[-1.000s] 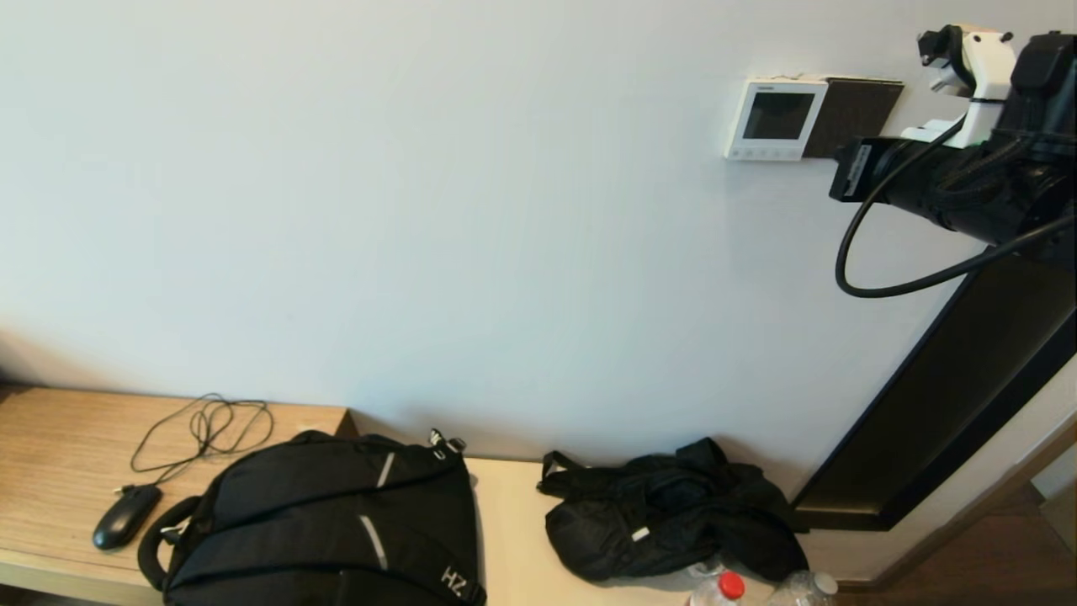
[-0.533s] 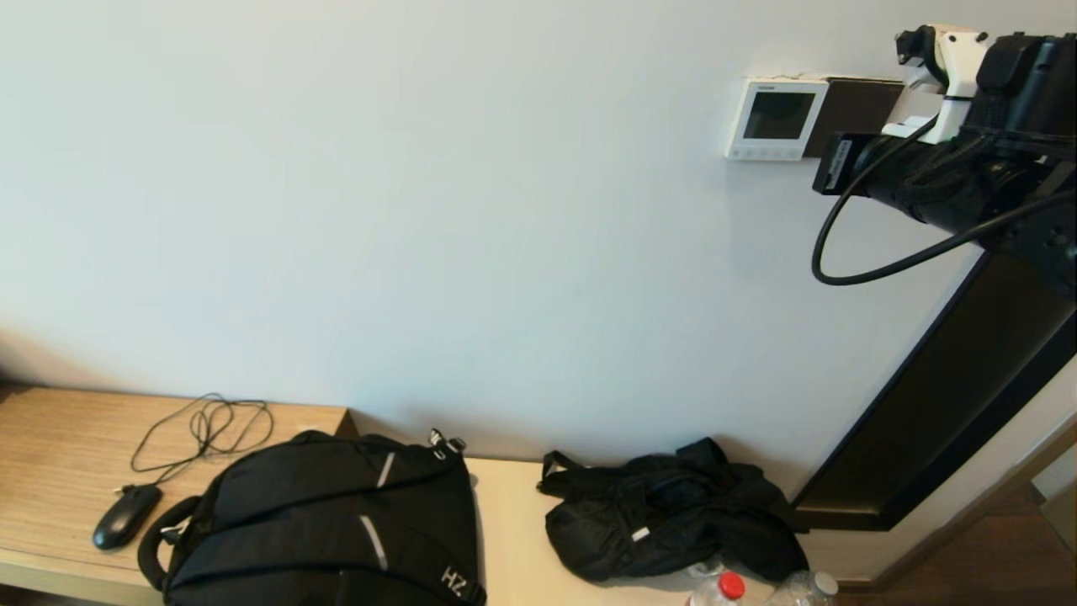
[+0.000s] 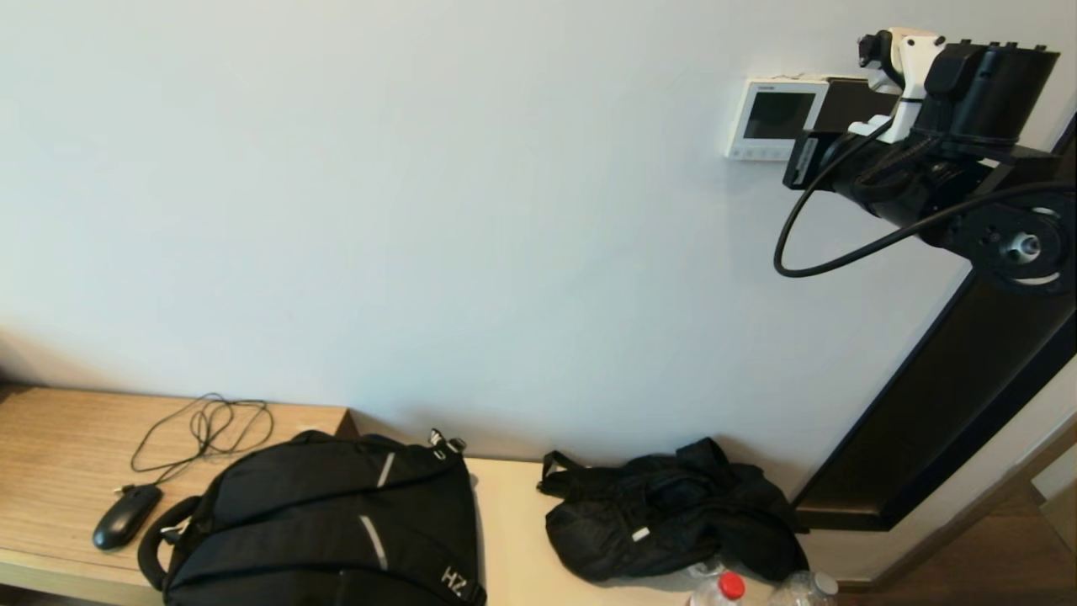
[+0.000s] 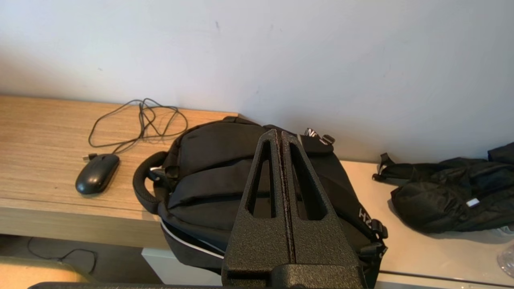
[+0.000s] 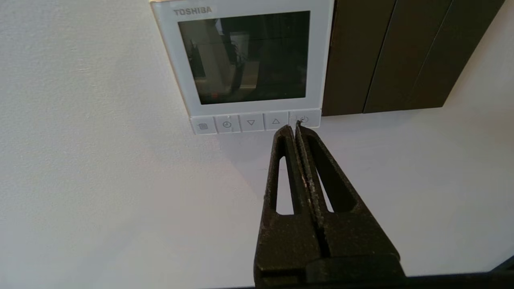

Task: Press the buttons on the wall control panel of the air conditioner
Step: Turn on the central air conditioner

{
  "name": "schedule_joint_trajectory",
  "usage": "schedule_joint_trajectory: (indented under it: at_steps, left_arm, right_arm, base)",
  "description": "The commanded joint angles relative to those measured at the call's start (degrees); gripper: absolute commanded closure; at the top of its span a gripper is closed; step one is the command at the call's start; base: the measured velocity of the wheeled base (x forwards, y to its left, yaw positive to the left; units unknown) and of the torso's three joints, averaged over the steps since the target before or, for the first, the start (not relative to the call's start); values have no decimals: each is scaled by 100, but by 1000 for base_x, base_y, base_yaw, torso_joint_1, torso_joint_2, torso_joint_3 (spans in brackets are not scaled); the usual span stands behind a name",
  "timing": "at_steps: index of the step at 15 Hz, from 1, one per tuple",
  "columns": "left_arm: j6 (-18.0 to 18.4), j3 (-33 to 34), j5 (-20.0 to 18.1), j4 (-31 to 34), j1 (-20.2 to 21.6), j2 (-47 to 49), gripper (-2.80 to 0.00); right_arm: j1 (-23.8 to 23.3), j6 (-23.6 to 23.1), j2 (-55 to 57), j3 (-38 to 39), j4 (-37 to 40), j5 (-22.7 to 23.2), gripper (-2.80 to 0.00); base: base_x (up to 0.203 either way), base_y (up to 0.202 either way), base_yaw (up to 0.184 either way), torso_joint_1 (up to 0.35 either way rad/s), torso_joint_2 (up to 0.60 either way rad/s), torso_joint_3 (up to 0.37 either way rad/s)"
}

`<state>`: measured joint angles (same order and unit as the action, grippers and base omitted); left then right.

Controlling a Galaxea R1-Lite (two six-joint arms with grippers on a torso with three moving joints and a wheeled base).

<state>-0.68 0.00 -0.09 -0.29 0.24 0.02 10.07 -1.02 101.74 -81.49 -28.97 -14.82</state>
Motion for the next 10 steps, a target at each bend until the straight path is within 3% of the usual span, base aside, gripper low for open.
schedule_joint_trajectory:
  at_steps: [1,10]
  left_arm:
    - [-2,0,0,-1,2,-2,0]
    - [-2,0,0,-5,2,-2,0]
  right_arm:
    - [-23,-12,110,-75,-21,-12,0]
    - [-144,-82,425,-297,-12,-196,0]
  base:
    - [0,0,0,0,0,0]
    - [0,0,0,0,0,0]
